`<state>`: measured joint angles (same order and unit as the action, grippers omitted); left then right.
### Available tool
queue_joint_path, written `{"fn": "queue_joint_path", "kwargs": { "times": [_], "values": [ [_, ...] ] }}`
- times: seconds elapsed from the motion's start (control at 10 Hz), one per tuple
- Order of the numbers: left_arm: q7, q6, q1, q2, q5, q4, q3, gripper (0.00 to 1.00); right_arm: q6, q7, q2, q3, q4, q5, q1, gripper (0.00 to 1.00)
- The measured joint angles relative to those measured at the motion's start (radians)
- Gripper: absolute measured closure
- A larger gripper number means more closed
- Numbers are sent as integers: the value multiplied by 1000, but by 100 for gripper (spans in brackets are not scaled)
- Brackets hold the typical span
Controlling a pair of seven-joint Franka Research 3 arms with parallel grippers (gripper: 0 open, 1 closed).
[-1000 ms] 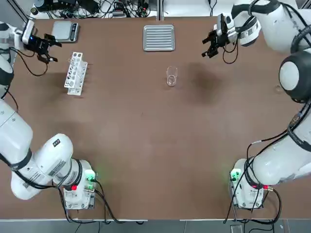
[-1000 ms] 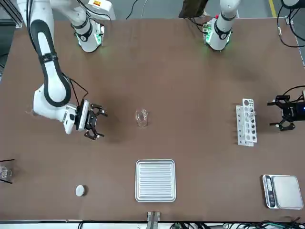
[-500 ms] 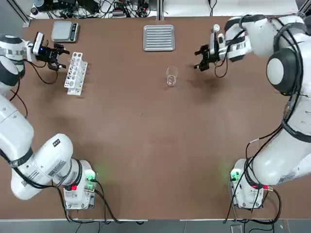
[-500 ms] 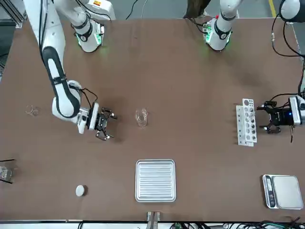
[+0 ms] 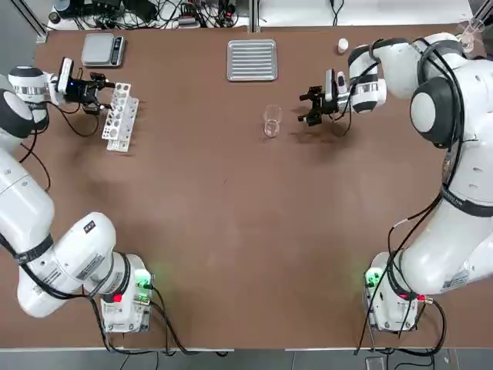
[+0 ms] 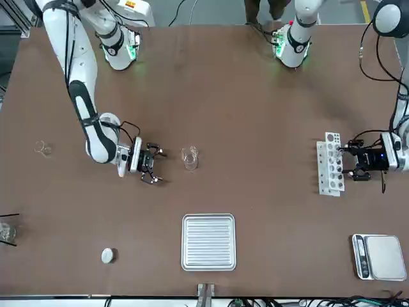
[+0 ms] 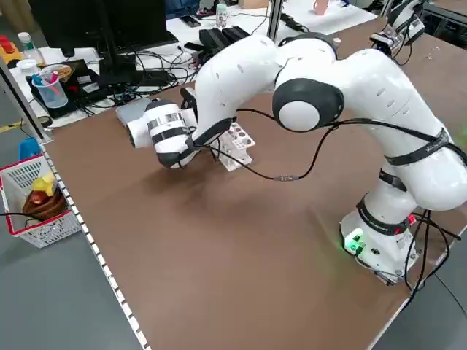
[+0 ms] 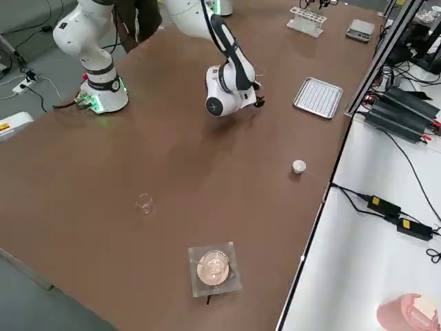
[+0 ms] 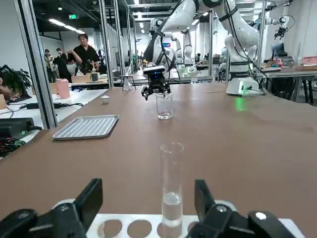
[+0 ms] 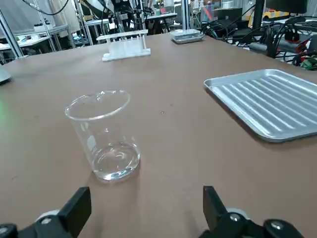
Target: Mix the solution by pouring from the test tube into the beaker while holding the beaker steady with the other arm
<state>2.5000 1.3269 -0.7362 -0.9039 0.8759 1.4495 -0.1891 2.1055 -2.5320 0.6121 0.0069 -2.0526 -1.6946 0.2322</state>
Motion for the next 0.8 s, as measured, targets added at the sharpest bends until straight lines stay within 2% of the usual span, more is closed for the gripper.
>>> {"fn": "queue_joint_path", "kwargs": {
  "times": [0.2,0.4,0.8],
  "values": [
    [9,-5,0,-19,0,0,0,31,11,-62,14,0,2,-27,26,0],
    [13,-5,0,-31,0,0,0,31,13,-84,19,0,3,-65,44,0],
    [13,-10,1,-50,0,6,-1,46,12,-130,38,1,2,-136,86,0]
  ]
}}
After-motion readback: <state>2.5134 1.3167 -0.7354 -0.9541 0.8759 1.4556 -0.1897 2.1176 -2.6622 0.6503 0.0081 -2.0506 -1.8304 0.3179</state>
